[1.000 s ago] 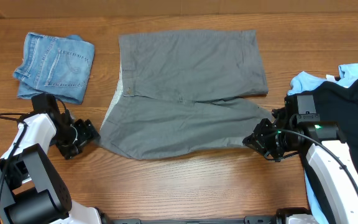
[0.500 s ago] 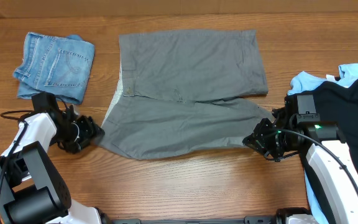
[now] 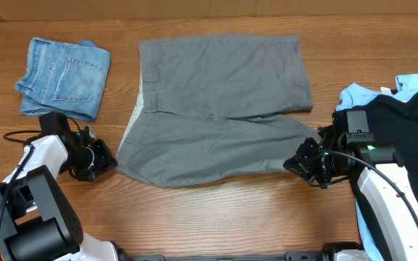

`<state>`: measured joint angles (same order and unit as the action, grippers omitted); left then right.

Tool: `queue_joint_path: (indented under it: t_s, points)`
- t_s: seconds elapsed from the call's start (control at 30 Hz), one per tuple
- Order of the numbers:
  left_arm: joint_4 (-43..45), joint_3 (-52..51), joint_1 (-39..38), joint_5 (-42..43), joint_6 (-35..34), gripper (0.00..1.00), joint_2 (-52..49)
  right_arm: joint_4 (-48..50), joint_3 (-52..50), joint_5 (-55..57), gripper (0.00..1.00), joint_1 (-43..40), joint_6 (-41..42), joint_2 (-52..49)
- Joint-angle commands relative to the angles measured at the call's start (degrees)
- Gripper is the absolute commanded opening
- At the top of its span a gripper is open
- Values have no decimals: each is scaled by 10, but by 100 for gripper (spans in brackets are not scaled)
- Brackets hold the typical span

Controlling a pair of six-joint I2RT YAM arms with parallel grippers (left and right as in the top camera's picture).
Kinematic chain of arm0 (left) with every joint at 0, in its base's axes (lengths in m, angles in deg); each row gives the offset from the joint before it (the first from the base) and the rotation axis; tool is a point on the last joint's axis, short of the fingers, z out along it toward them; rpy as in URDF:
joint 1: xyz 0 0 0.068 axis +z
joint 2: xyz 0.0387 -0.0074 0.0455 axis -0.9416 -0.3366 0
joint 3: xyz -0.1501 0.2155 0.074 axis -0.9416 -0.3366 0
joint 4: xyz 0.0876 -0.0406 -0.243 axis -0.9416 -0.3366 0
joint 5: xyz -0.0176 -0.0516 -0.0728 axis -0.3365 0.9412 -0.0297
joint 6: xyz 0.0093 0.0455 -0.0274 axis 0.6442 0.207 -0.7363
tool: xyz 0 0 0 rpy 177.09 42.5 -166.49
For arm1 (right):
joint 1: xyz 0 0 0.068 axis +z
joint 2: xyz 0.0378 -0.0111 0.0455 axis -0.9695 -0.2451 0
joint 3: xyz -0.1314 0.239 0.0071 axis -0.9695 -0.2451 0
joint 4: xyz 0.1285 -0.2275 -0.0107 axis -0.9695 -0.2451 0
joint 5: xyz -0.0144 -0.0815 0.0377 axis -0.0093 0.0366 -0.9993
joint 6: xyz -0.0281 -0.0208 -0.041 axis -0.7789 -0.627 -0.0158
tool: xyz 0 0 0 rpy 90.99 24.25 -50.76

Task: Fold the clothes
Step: 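Lift the near edge and fold it away over the far half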

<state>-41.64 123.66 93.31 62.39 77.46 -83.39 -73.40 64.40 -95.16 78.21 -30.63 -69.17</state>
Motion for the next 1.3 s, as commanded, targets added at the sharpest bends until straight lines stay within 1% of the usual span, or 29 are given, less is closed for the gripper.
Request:
queue_joint_path:
  t_s: [0.0, 0.07, 0.13, 0.27, 0.37, 0.53, 0.63, 0.77, 0.87, 1.0, 1.13, 1.27]
  points:
    - [-8, -29, -2, -21, 9, 12, -23, 7, 14, -2, 4, 3, 0, 9]
    - [-11, -28, -2, -17, 8, 7, -23, 8, 15, 3, 4, 2, 0, 9]
    - [-21, -23, -1, -7, 9, 4, -22, 7, 17, 14, 4, 2, 0, 9]
    - [-69, 10, 0, 10, 9, 4, -10, -12, 40, 48, 4, 2, -6, 9]
    - [-130, 53, 0, 10, 9, 4, 15, -61, 90, 101, 4, 2, -12, 9]
    - [-204, 108, 0, 7, 11, 4, 104, -169, 202, 171, 4, 2, -11, 9]
    - [-242, 130, 0, -14, 11, 4, 167, -225, 266, 189, 4, 2, -11, 9]
    - [-278, 141, 0, -41, 10, 4, 252, -287, 346, 250, 4, 2, -11, 9]
    - [-301, 141, 0, -53, 0, 4, 299, -318, 396, 282, 4, 2, -11, 9]
    - [-345, 141, 0, -87, -19, 4, 355, -353, 458, 283, 4, 2, -12, 9]
    - [-384, 152, 0, -106, -26, 4, 383, -377, 488, 294, 4, 2, -16, 9]
    - [-412, 177, 0, -112, -23, 4, 391, -369, 495, 294, 4, 2, -20, 7]
